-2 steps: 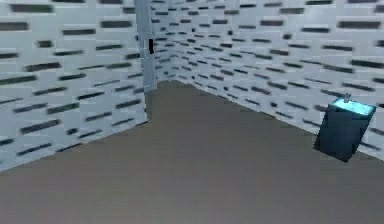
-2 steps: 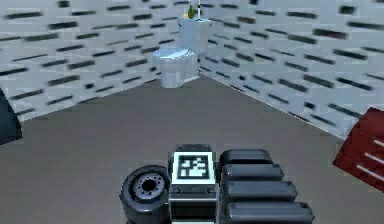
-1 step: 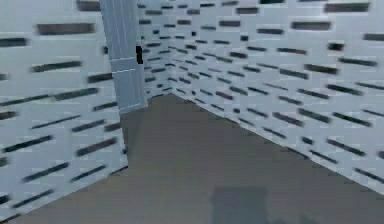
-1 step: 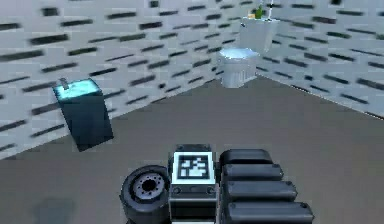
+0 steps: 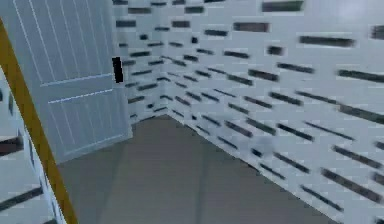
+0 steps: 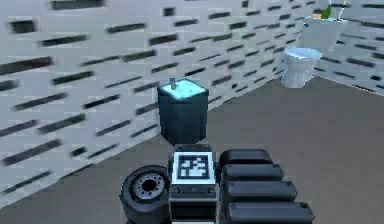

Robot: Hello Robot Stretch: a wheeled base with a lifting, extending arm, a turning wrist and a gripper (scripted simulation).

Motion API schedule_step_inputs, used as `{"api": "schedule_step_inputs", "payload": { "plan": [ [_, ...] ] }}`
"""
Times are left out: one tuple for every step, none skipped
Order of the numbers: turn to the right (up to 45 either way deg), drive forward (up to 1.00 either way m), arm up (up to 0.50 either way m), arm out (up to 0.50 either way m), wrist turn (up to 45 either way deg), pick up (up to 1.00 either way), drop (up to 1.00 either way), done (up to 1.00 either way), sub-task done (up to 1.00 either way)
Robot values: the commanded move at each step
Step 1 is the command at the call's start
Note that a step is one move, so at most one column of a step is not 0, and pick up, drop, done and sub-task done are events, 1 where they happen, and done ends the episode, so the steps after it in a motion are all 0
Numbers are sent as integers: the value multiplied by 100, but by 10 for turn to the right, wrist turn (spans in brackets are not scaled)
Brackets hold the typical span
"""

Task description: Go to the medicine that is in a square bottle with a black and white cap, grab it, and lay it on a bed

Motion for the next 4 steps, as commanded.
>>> {"api": "schedule_step_inputs", "payload": {
  "plan": [
    [0, 100, 0, 0, 0, 0, 0, 0, 0],
    [-360, 0, 0, 0, 0, 0, 0, 0, 0],
    [0, 60, 0, 0, 0, 0, 0, 0, 0],
    [-450, 0, 0, 0, 0, 0, 0, 0, 0]
  ]
}}
